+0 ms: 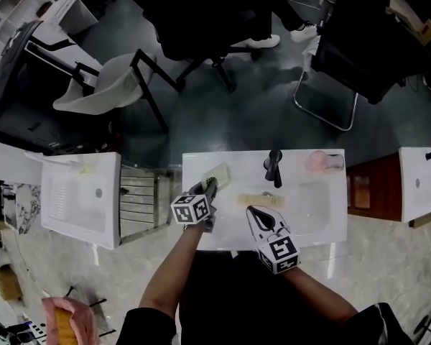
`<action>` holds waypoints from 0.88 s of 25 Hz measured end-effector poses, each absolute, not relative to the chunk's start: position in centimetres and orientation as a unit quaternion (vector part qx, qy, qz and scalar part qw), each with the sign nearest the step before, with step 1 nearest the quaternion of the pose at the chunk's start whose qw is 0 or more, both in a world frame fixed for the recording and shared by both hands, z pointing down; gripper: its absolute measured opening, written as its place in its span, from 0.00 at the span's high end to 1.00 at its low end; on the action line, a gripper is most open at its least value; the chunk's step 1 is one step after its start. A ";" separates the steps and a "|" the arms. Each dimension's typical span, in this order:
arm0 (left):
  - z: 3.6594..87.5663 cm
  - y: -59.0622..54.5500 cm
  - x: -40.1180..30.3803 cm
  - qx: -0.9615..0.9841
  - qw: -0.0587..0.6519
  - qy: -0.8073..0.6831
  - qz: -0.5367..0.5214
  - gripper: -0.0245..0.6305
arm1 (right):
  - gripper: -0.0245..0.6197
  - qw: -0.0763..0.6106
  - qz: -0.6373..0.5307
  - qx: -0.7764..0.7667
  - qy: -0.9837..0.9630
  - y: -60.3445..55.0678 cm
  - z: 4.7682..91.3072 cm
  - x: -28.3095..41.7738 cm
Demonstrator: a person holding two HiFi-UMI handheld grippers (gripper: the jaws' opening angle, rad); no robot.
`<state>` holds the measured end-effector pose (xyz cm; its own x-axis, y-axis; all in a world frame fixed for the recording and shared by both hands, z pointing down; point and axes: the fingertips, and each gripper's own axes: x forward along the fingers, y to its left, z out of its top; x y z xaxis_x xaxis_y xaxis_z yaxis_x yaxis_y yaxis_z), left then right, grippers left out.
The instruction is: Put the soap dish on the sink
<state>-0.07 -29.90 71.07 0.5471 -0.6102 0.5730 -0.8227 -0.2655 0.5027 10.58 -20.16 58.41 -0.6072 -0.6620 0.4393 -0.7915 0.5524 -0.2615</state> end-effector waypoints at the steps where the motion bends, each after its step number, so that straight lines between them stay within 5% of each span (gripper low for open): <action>1: 71.4 -30.5 0.1 0.788 0.400 -0.449 0.135 0.93 | 0.96 0.150 0.220 0.422 -0.867 -20.6 58.6 10.4; 22: 78.0 -35.4 0.6 0.778 0.503 -0.353 0.128 0.93 | 0.96 0.209 0.243 0.491 -0.810 -25.5 61.8 8.9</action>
<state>0.57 -35.44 77.97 0.7180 -0.4203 0.5548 -0.6784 -0.2443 0.6929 8.94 -25.54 61.82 -0.4307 -0.6938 0.5772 -0.8969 0.4003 -0.1881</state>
